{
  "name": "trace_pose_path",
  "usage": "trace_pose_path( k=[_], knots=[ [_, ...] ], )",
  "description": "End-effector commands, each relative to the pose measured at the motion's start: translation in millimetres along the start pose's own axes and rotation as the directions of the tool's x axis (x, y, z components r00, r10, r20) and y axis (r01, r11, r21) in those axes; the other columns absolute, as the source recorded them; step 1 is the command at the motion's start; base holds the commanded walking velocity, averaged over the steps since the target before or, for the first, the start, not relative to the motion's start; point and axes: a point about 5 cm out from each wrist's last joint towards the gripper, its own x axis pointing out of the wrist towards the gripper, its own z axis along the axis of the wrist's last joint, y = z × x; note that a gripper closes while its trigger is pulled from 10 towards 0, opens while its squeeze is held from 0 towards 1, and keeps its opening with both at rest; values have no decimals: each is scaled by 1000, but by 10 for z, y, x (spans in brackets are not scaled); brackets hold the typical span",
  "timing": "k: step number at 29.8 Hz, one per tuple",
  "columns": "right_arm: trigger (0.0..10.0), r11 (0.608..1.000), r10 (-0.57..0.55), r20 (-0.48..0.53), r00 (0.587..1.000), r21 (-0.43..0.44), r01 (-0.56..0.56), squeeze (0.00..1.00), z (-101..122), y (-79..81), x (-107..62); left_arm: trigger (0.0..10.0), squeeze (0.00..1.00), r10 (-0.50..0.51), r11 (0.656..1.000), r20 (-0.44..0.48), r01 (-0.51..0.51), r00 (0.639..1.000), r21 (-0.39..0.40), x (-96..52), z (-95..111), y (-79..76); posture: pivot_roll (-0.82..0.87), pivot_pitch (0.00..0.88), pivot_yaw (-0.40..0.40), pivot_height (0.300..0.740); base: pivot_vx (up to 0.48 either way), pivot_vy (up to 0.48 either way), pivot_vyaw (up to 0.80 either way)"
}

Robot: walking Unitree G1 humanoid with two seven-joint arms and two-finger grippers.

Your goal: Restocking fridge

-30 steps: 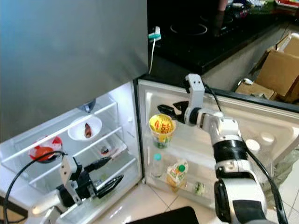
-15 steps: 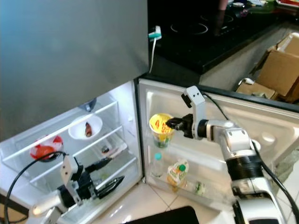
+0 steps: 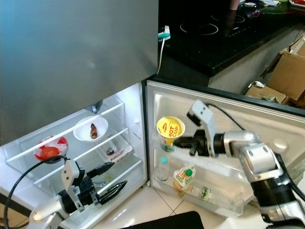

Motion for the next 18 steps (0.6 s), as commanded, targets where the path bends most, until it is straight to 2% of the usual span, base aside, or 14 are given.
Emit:
trace_pose_path(
  k=[1,4,5,6,7,8,18],
  knots=[
    [0,999,-6,-35,999,-46,4,0,-10,28,-32,10000,0,-8,1000,-19,8,1000,3,-37,2,-12,-33,86,1,740,0,0,0],
    [118,997,-60,-67,996,-46,57,0,-45,-34,-56,10000,0,-8,1000,-18,8,1000,3,-39,3,-11,-33,86,1,740,0,0,0],
    [2980,995,-93,-80,992,-46,89,0,-62,-71,-61,10000,0,-8,1000,-19,8,1000,3,-39,4,-10,-33,86,1,740,0,0,0],
    [3882,992,-123,-86,989,-46,120,0,-70,-107,-64,10000,0,-8,1000,-19,8,1000,4,-40,4,-10,-34,86,2,740,0,0,0],
    [3882,989,-143,-88,986,-49,140,0,-71,-128,-67,10000,0,-8,1000,-18,8,1000,4,-40,5,-10,-34,86,2,740,0,0,0],
    [4980,983,-178,-87,980,-49,175,0,-65,-170,-71,10000,0,-9,1000,-18,9,1000,4,-37,7,-10,-34,86,2,740,0,0,0],
    [4902,950,-309,-71,948,-73,304,0,-1,-319,-38,10000,0,-14,1000,-17,14,1000,6,-21,10,-6,-36,82,1,740,0,0,0]
  ],
)
